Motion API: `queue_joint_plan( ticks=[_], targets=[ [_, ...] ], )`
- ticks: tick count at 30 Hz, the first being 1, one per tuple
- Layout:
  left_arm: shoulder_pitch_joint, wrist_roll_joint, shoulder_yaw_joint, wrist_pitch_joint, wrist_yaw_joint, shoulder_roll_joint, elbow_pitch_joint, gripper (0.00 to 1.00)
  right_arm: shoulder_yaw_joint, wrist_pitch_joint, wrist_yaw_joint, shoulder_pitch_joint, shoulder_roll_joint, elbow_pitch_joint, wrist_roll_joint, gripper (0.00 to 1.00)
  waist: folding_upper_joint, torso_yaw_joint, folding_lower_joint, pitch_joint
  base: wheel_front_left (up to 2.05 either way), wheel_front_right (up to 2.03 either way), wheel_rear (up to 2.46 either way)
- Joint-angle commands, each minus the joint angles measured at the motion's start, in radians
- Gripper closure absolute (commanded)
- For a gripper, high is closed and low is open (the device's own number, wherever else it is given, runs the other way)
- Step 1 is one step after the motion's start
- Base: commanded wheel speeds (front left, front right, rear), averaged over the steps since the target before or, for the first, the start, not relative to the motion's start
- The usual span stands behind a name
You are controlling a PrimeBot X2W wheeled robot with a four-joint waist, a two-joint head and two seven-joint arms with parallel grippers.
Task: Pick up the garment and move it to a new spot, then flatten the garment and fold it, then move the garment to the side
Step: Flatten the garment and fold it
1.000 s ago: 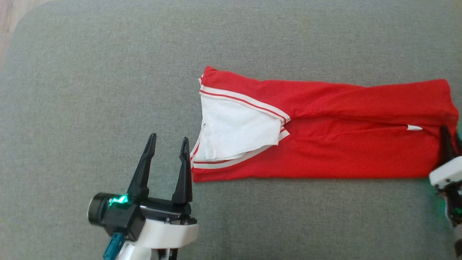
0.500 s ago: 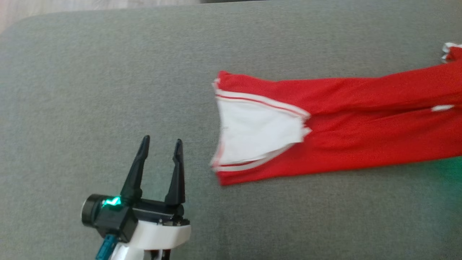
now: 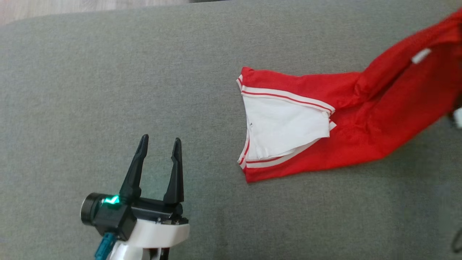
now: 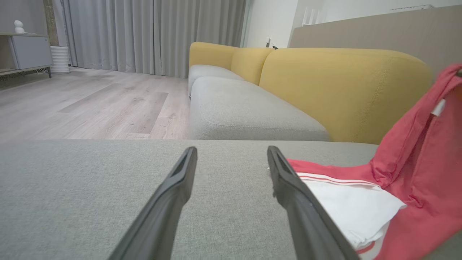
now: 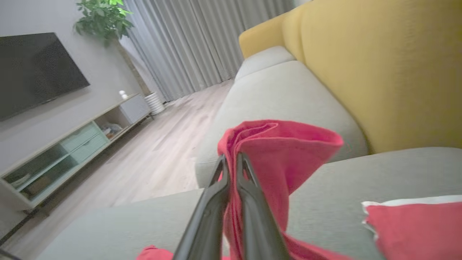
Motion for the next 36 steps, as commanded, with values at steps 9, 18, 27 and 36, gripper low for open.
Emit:
queue_joint_plan(
  ticks=[9,18,27,36],
  targets=[
    [-0.032,0.016,0.05,-0.009,-0.026,-0.023,-0.012,0.0,0.3,0.127,0.007,-0.058,0.219,-0.137,-0.13,1.0,0.0,0.062,0.0,0.048,0.0,0.0,0.0],
    [-0.046,0.003,0.048,-0.009,-0.036,-0.03,0.008,0.0,0.465,0.13,0.007,-0.011,0.289,-0.014,-0.203,1.0,0.0,0.103,0.0,0.073,0.0,0.0,0.0],
    [-0.046,-0.006,0.058,-0.009,-0.034,-0.032,0.019,0.0,0.492,0.003,0.007,0.049,0.315,0.016,-0.165,0.0,0.0,0.085,0.0,0.057,0.0,0.0,0.0],
    [-0.014,-0.003,0.083,-0.009,-0.029,-0.033,0.027,0.0,0.322,-0.298,0.007,0.135,0.271,-0.03,-0.185,0.0,0.0,0.027,0.0,-0.035,0.0,0.0,0.0]
  ],
)
